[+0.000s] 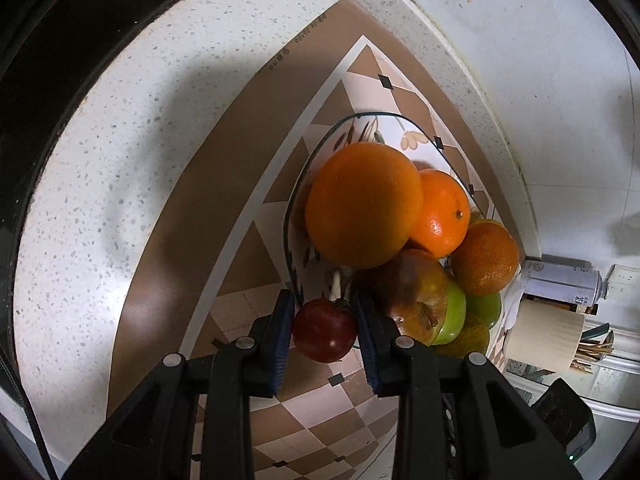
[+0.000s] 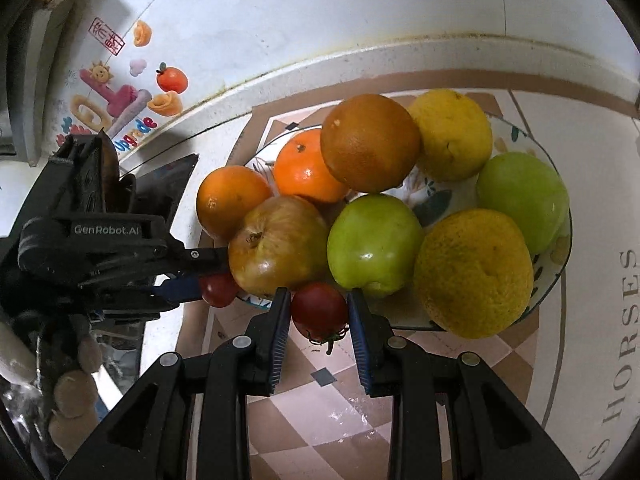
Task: Organize fruits
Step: 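Lower both cherry tomatoes onto the plate beside the fruit, then open both tools and release the tomatoes on the plate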
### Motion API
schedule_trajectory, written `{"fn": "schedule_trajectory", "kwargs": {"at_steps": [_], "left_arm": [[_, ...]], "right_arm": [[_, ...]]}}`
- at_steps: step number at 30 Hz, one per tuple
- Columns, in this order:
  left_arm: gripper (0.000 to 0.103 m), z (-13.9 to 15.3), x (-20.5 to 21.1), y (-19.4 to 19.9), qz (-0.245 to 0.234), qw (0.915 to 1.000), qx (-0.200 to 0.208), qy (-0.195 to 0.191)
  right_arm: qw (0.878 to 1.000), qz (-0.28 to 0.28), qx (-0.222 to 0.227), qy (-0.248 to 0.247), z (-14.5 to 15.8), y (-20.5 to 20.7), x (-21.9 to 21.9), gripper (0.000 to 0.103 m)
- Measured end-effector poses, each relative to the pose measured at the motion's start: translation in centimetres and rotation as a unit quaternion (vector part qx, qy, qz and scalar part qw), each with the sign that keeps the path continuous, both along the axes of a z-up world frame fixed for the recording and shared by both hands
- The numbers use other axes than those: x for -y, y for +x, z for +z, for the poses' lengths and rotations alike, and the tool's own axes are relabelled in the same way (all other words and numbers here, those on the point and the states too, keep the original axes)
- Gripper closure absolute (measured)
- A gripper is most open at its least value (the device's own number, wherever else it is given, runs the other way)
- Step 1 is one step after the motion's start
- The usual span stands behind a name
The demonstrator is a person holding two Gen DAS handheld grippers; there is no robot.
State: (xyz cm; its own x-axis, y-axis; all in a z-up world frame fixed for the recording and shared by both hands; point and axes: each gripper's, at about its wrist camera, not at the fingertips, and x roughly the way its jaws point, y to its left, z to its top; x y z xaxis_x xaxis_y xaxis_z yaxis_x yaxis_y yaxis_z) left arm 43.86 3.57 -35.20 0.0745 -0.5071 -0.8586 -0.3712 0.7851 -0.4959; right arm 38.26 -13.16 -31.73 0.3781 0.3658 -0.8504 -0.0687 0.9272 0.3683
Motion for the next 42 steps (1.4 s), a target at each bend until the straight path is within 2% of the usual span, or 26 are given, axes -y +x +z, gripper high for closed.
{"fn": "schedule_trajectory", "kwargs": {"at_steps": [3, 8, 14, 15, 16, 18, 23, 27, 35, 42], "left_arm": [[0.075, -0.2, 0.0, 0.4, -0.001, 1.0, -0.004, -0.003], [0.074, -0.5, -0.6, 0.5, 0.008, 0.9999, -0.003, -0.012], [0.074, -0.9, -1.2, 0.4, 0.017, 0.9995, -0.008, -0.026], [0.073, -1.0, -1.2, 0.4, 0.016, 0.9995, -0.008, -0.026], [0.072, -0.9, -1.2, 0.4, 0.016, 0.9995, -0.009, -0.026], [0.071, -1.1, -1.4, 0.4, 0.018, 0.9994, -0.01, -0.028], [0.068, -1.3, -1.9, -0.1, 0.026, 0.9989, -0.02, -0.034], [0.068, -1.0, -2.0, -0.3, 0.022, 0.9991, -0.019, -0.03], [0.069, -0.6, -2.5, -1.0, 0.046, 0.9982, -0.017, -0.035], [0.069, -0.5, -3.9, -2.3, 0.1, 0.992, -0.015, -0.076]], "right_arm": [[1.0, 0.002, 0.013, -0.017, 0.1, -0.2, -0.8, 0.072], [1.0, 0.001, 0.029, -0.01, 0.0, -0.7, -0.7, 0.072], [1.0, 0.0, 0.026, -0.01, 0.0, -0.8, -0.5, 0.068], [1.0, 0.0, 0.026, -0.01, 0.1, -0.9, -0.6, 0.062], [1.0, -0.002, 0.028, -0.012, 0.2, -1.0, -0.6, 0.051], [0.999, -0.008, 0.032, -0.011, 0.5, -1.1, -0.4, 0.038], [0.999, -0.013, 0.036, -0.003, 1.2, -1.5, -0.1, 0.037], [0.999, -0.016, 0.045, 0.0, 2.5, -1.9, -0.2, 0.027], [0.998, -0.016, 0.059, -0.006, 4.4, -2.8, -0.5, 0.026], [0.998, -0.026, 0.054, -0.005, 4.1, -3.6, -0.1, 0.026]]}}
